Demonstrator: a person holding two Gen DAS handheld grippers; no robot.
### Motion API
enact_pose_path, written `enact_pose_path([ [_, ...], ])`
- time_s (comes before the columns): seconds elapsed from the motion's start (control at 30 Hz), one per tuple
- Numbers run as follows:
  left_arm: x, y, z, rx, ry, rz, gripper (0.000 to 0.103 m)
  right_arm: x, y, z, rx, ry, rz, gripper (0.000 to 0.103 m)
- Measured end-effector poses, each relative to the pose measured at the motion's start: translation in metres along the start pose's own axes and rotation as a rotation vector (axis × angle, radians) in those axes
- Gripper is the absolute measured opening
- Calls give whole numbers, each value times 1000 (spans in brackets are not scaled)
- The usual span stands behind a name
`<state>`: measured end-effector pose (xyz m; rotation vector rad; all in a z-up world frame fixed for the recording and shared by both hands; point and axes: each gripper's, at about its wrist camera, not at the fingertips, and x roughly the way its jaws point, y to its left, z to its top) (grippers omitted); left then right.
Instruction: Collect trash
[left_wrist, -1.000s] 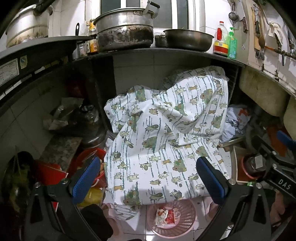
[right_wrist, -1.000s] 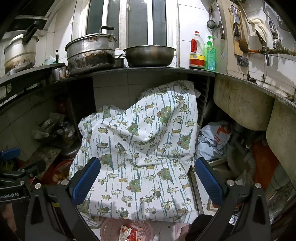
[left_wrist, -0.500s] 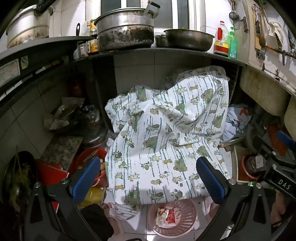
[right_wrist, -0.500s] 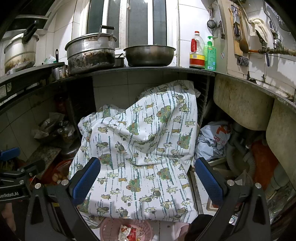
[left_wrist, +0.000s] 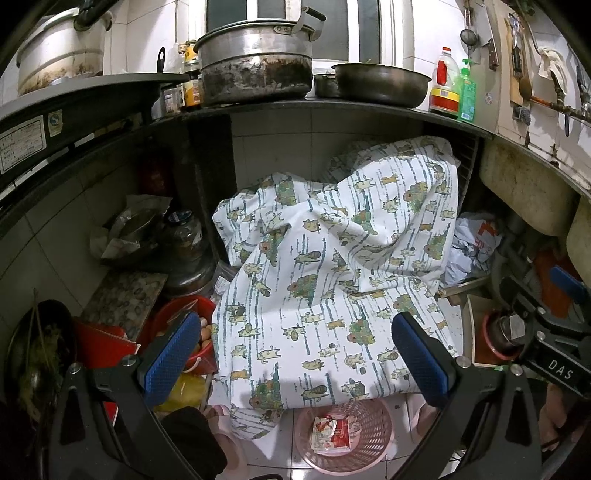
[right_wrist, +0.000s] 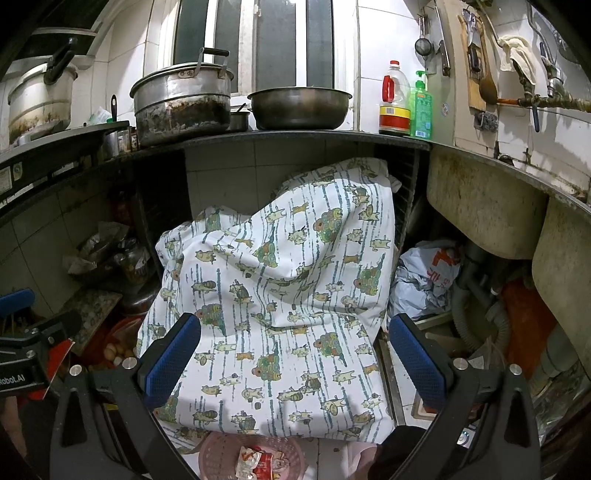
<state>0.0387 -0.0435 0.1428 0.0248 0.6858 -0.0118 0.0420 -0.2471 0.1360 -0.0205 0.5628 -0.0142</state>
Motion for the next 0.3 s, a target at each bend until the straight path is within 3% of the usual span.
enact_pose_path([
  [0.3,0,2,0,-1,1,1,103,0,2,0,-1,0,-1,103],
])
